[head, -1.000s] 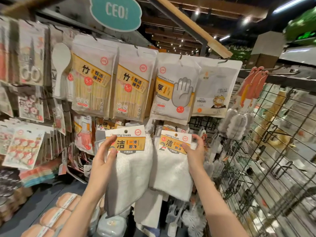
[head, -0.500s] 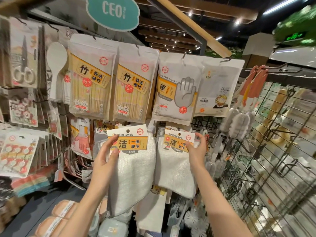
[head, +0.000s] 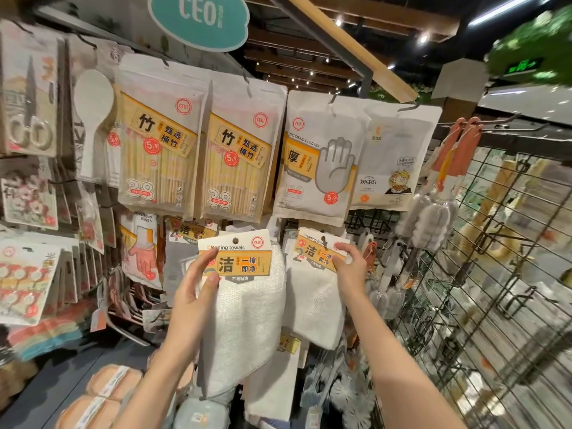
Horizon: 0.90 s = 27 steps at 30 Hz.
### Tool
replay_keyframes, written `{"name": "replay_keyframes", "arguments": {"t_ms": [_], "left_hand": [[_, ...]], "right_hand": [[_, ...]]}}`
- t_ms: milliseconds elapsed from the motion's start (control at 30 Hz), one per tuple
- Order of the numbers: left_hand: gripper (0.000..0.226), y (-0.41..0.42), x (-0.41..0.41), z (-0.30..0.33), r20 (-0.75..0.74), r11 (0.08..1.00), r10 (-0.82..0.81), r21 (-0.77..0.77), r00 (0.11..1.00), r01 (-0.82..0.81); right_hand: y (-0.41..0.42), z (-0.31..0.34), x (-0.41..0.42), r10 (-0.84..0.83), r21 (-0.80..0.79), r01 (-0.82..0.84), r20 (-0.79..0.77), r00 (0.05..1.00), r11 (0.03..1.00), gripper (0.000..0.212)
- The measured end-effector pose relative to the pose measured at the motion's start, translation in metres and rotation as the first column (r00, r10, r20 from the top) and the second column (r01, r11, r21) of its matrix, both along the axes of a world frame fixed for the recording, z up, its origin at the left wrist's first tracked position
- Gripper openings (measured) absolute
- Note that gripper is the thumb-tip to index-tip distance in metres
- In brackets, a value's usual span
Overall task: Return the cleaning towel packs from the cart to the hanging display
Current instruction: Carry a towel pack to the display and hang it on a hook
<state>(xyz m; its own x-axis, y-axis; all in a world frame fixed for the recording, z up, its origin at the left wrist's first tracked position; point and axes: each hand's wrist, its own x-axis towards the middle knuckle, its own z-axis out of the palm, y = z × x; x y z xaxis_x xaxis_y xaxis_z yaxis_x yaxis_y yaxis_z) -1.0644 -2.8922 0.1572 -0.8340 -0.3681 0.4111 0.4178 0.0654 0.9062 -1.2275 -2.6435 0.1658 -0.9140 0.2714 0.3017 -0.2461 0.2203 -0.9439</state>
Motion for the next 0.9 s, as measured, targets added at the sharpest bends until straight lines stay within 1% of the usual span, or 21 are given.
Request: {"name": "replay_keyframes", "arguments": {"t_ms": [167,267,433,500,667,700,767,833,900], "left_hand": [[0.037,-0.003,0.0,0.0,-0.006,0.999,0.019,-0.033,1.0,-0.019],[0.037,-0.006,0.0,0.0,-0.007,1.0,0.015,-0.021,1.0,-0.015],[0.036,-0.007,0.001,0.0,-0.016,1.0,0.022,-0.015,1.0,-0.023],[0.036,-0.007,0.001,0.0,-0.018,1.0,0.024,-0.012,1.0,-0.025],[0.036,-0.003,0.0,0.001,-0.018,1.0,0.018,-0.001,1.0,-0.018],[0.036,-0.002,0.0,0.0,-0.022,1.0,0.016,-0.002,1.0,-0.017],[0.036,0.002,-0.002,0.0,-0.027,1.0,0.012,-0.005,1.0,-0.012],[0.037,0.007,-0.004,0.002,-0.026,1.0,0.003,-0.004,1.0,-0.003],[0.037,0.009,-0.005,0.002,-0.029,1.0,-0.002,0.0,1.0,0.002]], "right_hand": [[-0.001,0.006,-0.003,0.084,0.081,-0.09,0.074,0.994,0.993,0.044],[0.0,0.01,-0.002,0.093,0.131,-0.109,0.119,0.989,0.985,0.054],[0.002,0.016,0.003,0.12,0.182,-0.152,0.176,0.977,0.971,0.058],[0.002,0.018,0.009,0.109,0.166,-0.139,0.176,0.978,0.976,0.056],[-0.009,0.021,0.036,0.051,0.154,-0.06,0.056,0.997,0.986,0.04],[-0.014,0.023,0.043,0.068,0.164,-0.071,0.024,0.997,0.984,0.036],[-0.026,0.028,0.059,0.158,0.182,-0.15,-0.031,0.987,0.972,0.029],[-0.041,0.036,0.074,0.262,0.171,-0.248,-0.064,0.963,0.954,0.024],[-0.053,0.043,0.083,0.318,0.147,-0.304,-0.085,0.944,0.941,0.021]]}}
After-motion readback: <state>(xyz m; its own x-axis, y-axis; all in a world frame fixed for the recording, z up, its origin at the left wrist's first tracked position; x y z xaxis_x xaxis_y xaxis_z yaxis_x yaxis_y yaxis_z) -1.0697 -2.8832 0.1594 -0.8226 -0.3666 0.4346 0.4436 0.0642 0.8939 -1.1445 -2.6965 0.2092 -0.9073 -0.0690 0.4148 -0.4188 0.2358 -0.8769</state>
